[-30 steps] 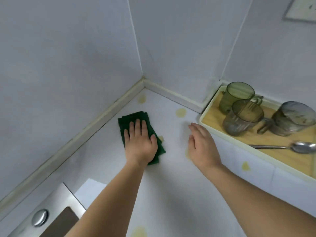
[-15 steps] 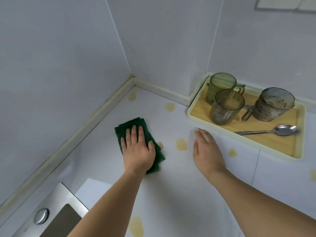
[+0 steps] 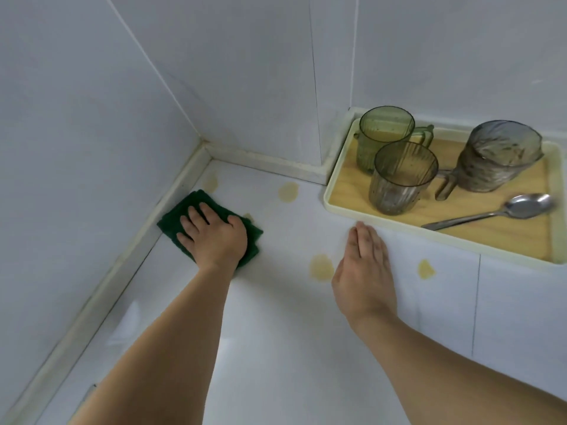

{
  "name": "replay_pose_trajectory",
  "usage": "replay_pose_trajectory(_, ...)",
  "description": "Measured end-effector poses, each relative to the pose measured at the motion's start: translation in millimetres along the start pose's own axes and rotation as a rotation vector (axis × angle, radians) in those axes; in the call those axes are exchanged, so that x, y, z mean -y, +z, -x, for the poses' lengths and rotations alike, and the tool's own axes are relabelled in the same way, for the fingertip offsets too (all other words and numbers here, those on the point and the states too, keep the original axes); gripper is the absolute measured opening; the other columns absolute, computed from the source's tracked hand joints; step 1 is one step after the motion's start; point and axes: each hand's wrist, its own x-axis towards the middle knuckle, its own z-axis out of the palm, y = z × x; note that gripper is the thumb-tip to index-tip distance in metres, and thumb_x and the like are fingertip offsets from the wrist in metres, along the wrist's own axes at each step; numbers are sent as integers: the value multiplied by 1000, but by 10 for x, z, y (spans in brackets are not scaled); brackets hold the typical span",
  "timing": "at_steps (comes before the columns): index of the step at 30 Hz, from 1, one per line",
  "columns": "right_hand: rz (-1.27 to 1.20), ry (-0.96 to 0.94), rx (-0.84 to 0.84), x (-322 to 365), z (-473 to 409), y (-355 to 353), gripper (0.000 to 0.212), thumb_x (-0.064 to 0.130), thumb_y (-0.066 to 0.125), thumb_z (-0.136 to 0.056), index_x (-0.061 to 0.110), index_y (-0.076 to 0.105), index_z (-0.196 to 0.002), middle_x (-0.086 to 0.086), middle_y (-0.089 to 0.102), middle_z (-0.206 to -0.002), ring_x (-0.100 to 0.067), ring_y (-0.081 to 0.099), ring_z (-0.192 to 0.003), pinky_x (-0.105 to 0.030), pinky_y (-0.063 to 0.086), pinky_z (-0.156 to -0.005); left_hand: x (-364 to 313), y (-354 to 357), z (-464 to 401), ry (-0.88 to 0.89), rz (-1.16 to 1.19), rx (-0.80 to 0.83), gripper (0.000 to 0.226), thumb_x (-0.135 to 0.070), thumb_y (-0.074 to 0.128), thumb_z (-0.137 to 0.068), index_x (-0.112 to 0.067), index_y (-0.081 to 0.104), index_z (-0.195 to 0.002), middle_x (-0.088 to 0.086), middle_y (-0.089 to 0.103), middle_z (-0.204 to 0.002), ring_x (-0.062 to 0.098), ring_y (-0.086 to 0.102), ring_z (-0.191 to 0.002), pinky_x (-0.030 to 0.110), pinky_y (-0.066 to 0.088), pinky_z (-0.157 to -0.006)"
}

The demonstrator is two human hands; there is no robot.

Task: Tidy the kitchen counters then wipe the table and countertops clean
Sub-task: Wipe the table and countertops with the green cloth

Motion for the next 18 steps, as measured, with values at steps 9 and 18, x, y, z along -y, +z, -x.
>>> replay_pose_trajectory(9,20,-23,-13,-34,-11,30,62,16,26,-81,-9,49,-133,-23,47,-140,-36,41,-134,-44,16,-116,-366,-9,-551,263,-102,21,70,-44,25,-99,-11,6,-157,11,5,-164,33,3,-150,53,2,-120)
replay_pose_trajectory(18,11,-5,-16,-11,-20,-10,59,17,28,-82,-5,51,-131,-19,48,-139,-34,41,-132,-43,18,-117,81,-39,-436,850,-161,59,76,-59,11,-90,-23,11,-158,-1,7,-165,21,0,-151,43,1,-123)
